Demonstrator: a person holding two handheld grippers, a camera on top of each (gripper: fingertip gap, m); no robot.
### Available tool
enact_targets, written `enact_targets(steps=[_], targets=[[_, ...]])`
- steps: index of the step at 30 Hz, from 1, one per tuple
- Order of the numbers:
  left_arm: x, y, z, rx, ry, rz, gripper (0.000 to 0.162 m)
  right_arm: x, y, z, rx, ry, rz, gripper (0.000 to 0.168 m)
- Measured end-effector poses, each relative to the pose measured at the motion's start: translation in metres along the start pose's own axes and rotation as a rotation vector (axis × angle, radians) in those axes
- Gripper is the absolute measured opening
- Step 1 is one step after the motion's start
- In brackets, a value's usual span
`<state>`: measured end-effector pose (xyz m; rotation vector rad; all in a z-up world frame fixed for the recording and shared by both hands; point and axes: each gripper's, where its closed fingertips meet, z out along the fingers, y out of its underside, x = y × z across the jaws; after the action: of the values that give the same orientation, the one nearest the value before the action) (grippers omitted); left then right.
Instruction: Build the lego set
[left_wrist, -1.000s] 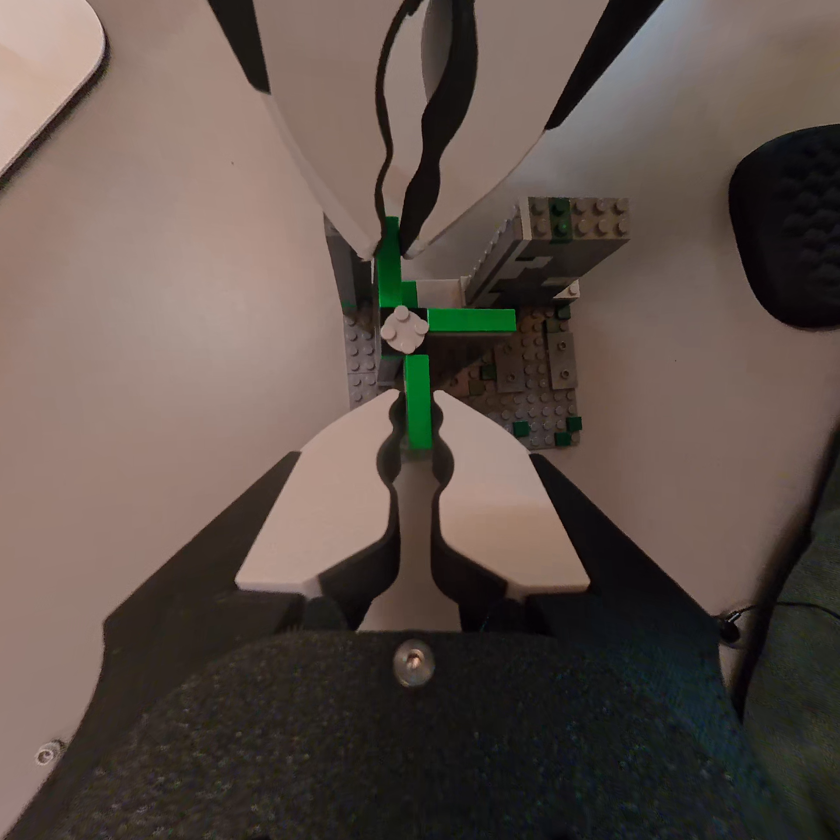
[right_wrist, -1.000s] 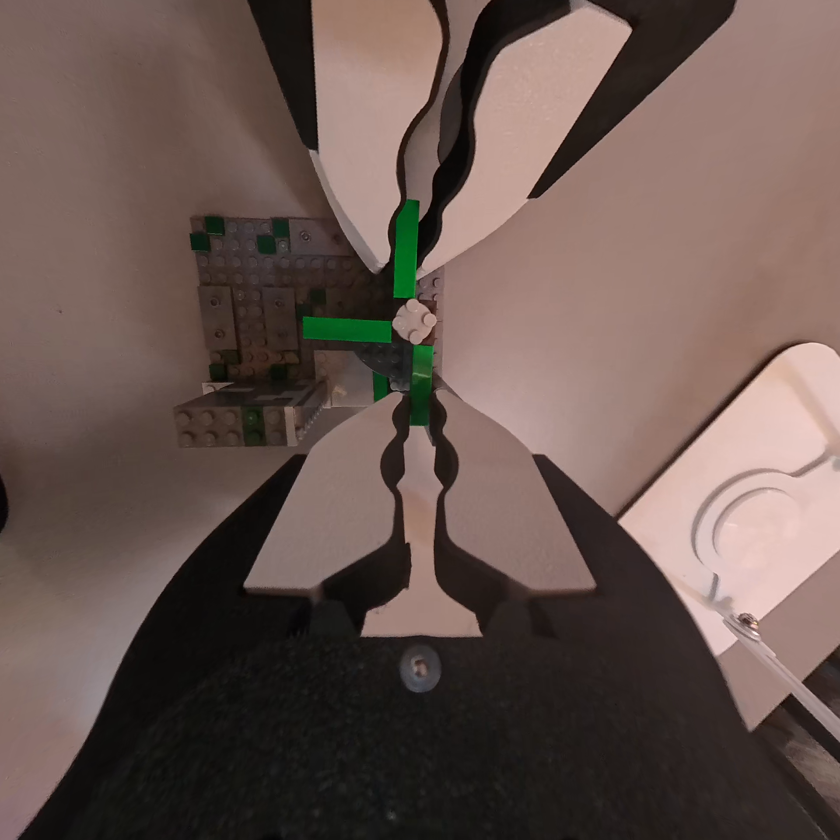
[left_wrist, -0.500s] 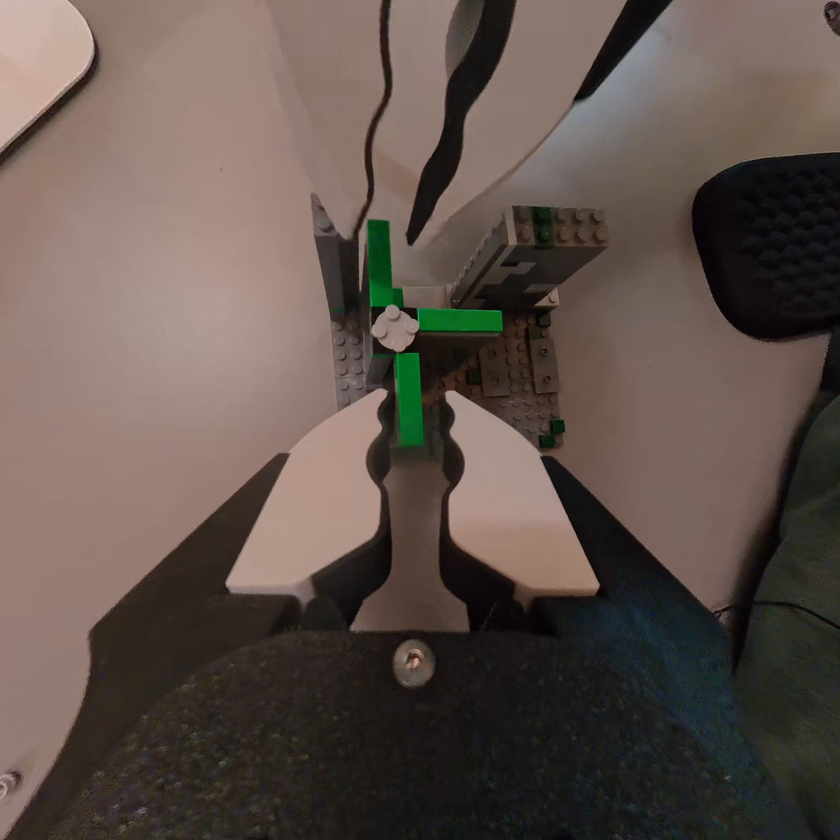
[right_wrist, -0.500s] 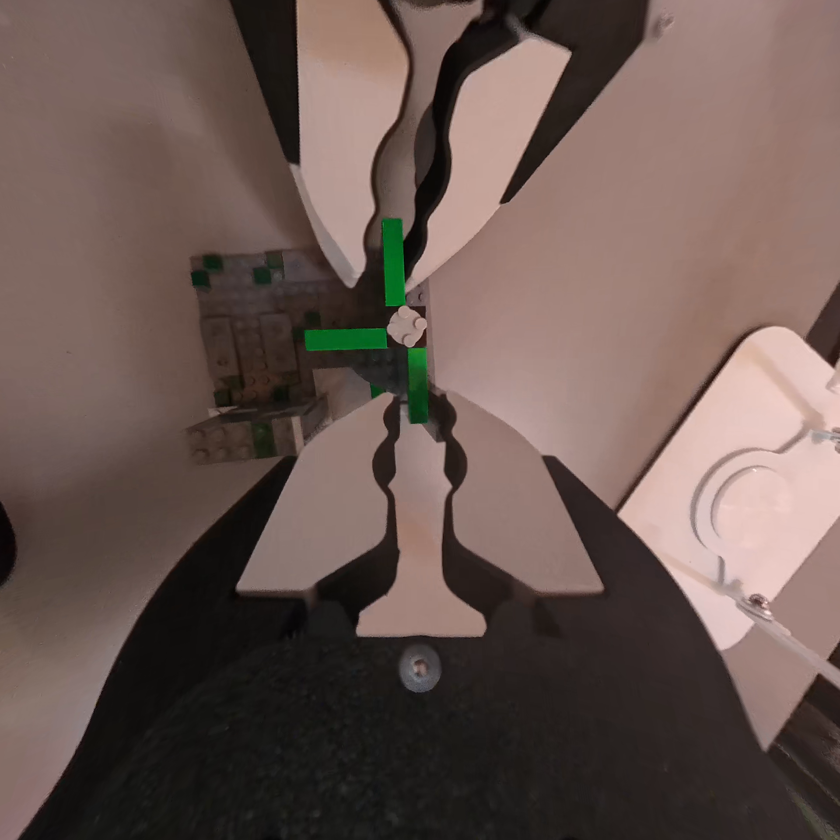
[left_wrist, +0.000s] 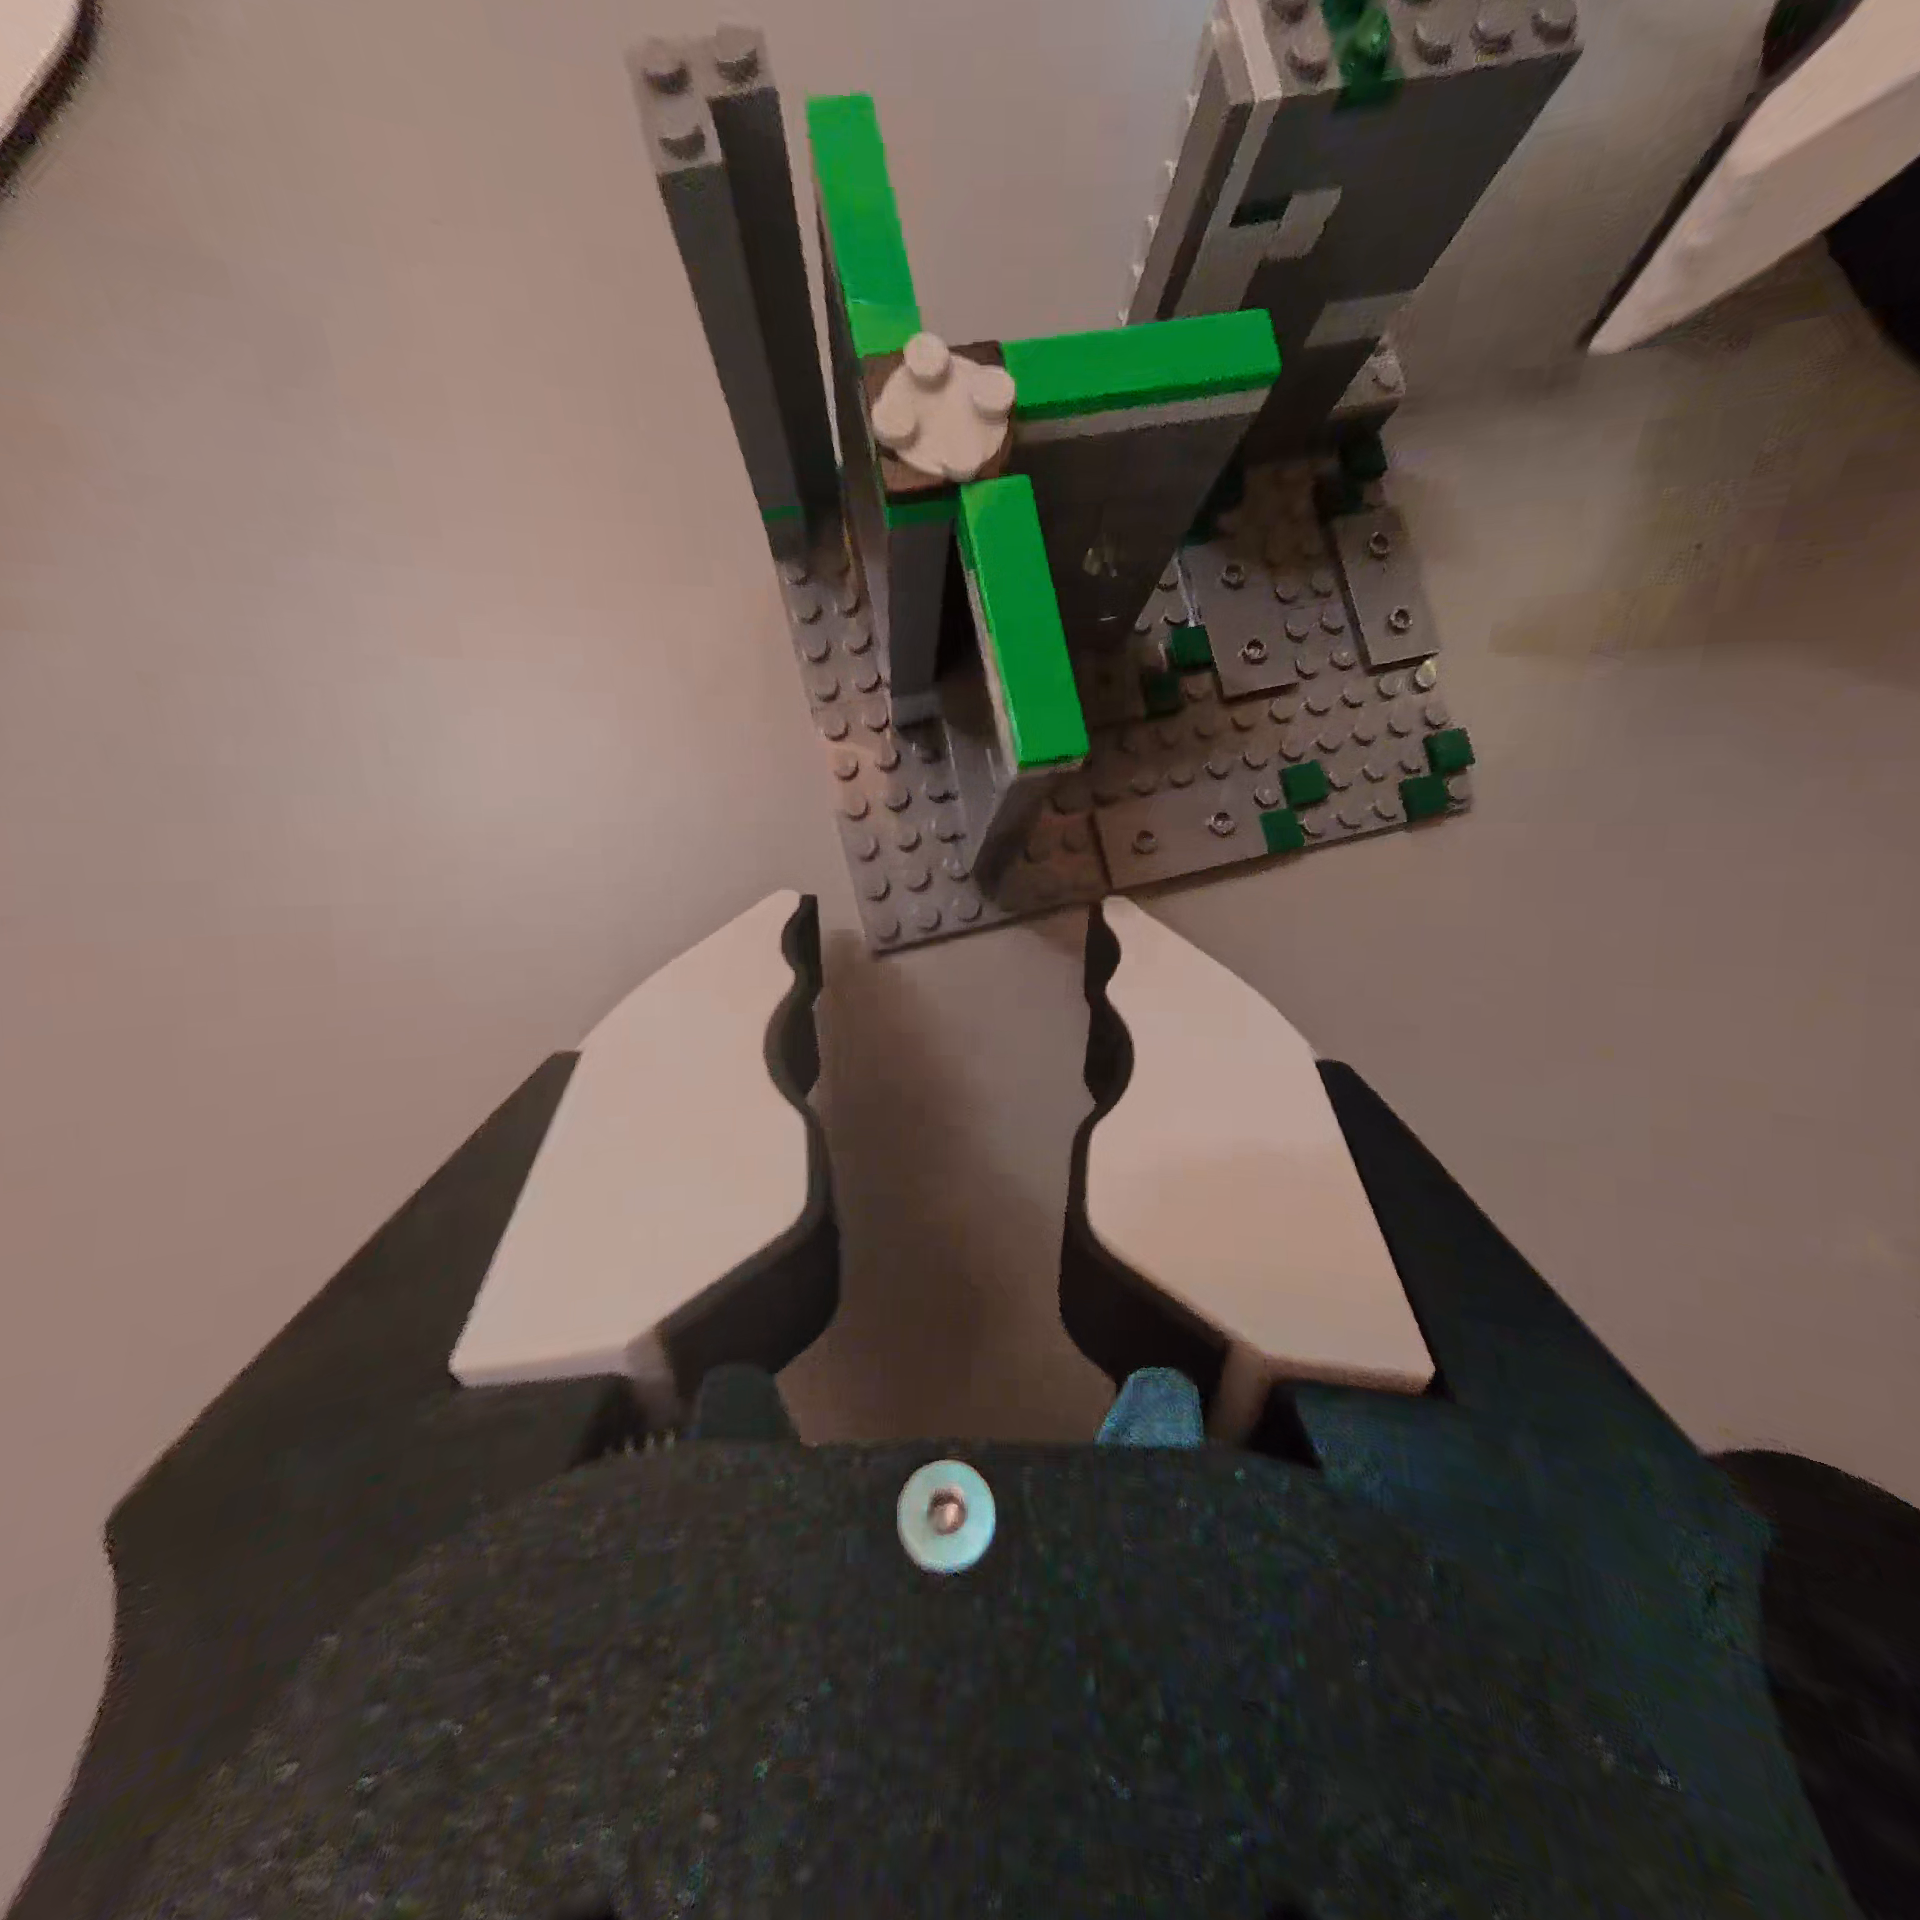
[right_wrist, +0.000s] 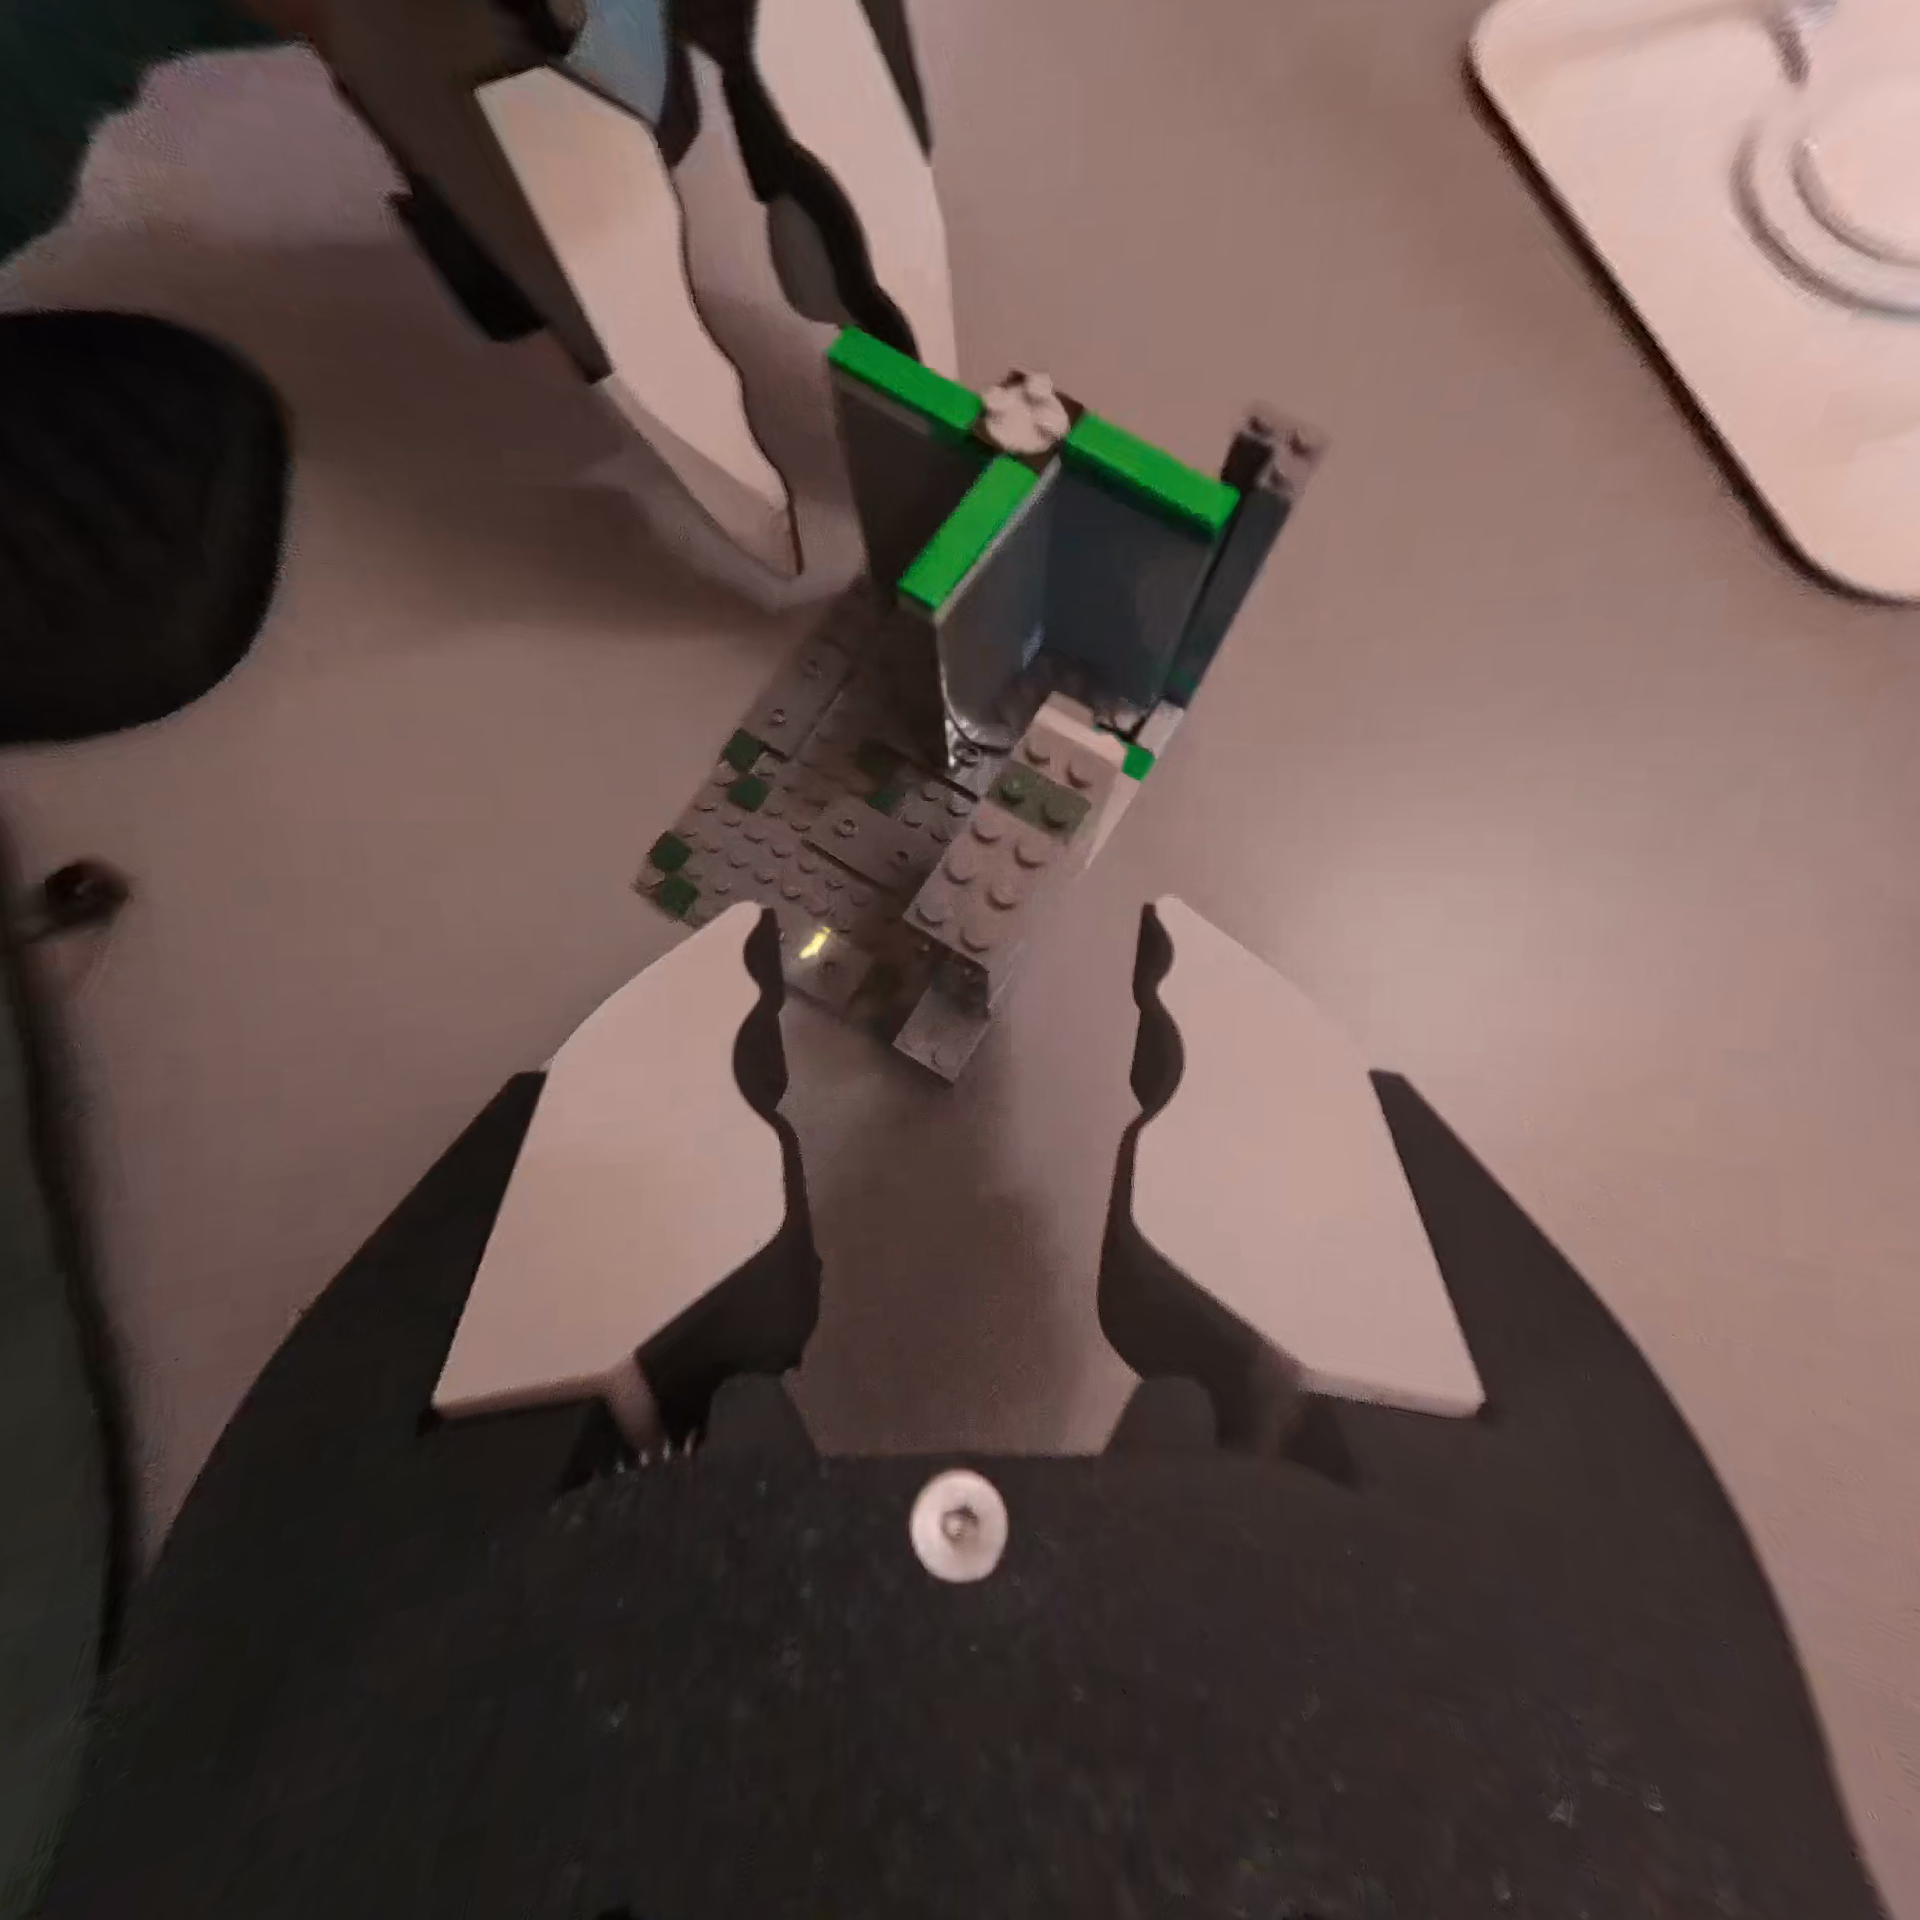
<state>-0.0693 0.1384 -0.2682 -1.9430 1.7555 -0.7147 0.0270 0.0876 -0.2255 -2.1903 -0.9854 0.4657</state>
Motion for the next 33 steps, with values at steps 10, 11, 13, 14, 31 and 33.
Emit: enact_targets(steps=[10, 11, 13, 14, 31, 33], targets=[[0.023, 0.002, 0.012, 0.019, 0.044, 0.003, 0.049, 0.023, 0.009, 0.019, -0.047, -0.018, -0.174, 0.026], [0.029, 0.003, 0.012, 0.027, 0.049, 0.003, 0.048, 0.027, 0.009, 0.019, -0.056, -0.046, -0.220, 0.026], [0.041, 0.003, 0.013, 0.037, 0.059, 0.007, 0.047, 0.033, 0.006, 0.019, -0.052, -0.113, -0.280, 0.026], [0.048, 0.003, 0.014, 0.034, 0.063, 0.013, 0.046, 0.037, 0.003, 0.020, -0.048, -0.139, -0.297, 0.027], [0.077, -0.012, 0.012, 0.106, 0.037, 0.071, 0.039, 0.054, -0.043, 0.034, 0.128, -0.336, -0.317, 0.031], [0.070, -0.017, 0.002, 0.168, 0.021, 0.058, 0.039, 0.058, -0.052, 0.021, 0.178, -0.302, -0.298, 0.034]])
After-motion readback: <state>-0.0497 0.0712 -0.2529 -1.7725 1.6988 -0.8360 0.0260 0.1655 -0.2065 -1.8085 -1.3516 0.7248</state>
